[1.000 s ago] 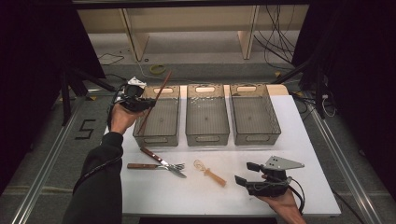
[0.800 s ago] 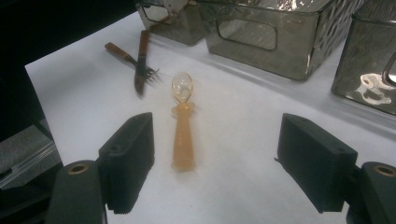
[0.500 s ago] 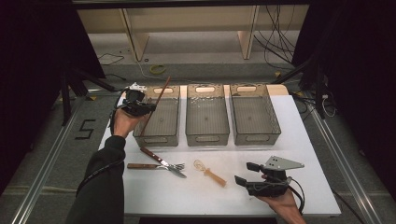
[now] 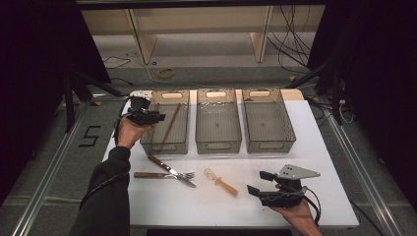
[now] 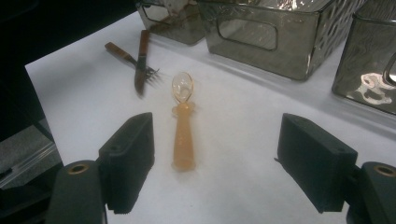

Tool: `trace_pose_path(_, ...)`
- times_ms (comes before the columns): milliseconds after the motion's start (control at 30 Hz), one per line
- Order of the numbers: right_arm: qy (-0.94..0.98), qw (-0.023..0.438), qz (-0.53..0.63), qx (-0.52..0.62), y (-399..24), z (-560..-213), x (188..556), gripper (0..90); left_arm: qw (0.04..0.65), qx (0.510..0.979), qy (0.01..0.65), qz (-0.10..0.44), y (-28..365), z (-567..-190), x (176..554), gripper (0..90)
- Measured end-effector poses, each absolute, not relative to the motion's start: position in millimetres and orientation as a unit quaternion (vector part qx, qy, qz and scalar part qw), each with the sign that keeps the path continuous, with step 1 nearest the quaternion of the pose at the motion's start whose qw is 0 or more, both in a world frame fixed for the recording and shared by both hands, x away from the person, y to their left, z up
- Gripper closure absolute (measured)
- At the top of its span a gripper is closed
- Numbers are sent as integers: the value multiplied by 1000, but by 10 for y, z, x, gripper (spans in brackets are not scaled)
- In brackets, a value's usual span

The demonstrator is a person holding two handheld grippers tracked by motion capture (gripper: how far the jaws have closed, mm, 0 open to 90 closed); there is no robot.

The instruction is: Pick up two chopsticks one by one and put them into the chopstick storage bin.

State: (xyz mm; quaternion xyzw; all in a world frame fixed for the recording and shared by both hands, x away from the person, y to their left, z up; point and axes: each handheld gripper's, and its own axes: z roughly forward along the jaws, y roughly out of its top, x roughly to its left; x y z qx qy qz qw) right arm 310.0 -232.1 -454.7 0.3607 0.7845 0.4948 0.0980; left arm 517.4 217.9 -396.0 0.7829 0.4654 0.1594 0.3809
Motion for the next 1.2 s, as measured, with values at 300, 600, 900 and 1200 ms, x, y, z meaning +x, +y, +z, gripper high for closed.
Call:
trace_pose_path(300, 784, 98, 494, 362, -2314, -4536, 3098, 281, 398, 782, 458, 142, 2166, -3915, 4916, 381)
trace_pose_path(600, 791, 97, 483, 363, -2262, -4508, 3128, 281, 443, 765, 443, 148, 2210, -3899, 4576, 292)
trace_pose_path(900, 804, 91, 465, 360, -2103, -4500, 3204, 281, 471, 758, 424, 153, 2227, -3933, 4327, 249)
trace_pose_path(1200, 817, 86, 446, 354, -1917, -4507, 3267, 282, 492, 754, 406, 157, 2191, -3985, 4113, 226)
